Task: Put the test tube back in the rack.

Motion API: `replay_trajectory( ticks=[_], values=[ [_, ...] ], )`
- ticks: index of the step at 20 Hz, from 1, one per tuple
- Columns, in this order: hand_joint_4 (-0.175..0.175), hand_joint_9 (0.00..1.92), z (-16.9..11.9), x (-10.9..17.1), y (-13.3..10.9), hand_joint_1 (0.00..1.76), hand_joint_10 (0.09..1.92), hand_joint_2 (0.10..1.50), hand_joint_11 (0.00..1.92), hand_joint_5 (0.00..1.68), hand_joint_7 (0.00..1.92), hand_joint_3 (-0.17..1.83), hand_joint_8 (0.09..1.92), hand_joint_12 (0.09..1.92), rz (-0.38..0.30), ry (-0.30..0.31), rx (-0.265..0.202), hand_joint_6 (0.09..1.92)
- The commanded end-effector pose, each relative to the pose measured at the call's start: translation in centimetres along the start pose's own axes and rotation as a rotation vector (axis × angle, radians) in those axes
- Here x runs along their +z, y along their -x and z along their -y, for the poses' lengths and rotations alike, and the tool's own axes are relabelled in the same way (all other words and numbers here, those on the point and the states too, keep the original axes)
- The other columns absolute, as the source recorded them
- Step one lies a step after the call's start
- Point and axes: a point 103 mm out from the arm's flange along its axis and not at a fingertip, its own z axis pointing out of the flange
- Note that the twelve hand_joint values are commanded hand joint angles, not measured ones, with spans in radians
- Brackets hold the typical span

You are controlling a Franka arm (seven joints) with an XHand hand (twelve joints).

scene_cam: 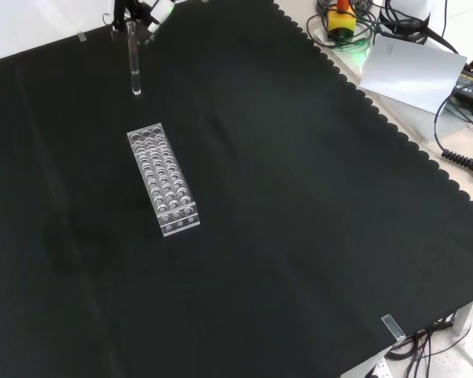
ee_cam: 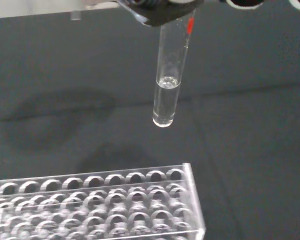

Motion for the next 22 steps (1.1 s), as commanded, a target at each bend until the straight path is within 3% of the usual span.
replay_trajectory(
  ticks=[1,11,22],
  values=[
    [-0.175,1.7,-0.4,0.3,-4.8,1.24,0.56,1.03,1.3,1.47,1.77,-0.17,0.45,0.8,-0.017,-0.003,-0.103,0.15],
    [-0.175,1.69,-1.6,2.5,-8.6,1.24,0.56,1.03,1.3,1.47,1.77,-0.17,0.45,0.81,0.0,-0.039,-0.173,0.15],
    [-0.175,1.69,-3.3,5.0,-9.7,1.24,0.56,1.03,1.3,1.47,1.77,-0.17,0.45,0.81,0.051,-0.069,-0.208,0.15]
  ],
)
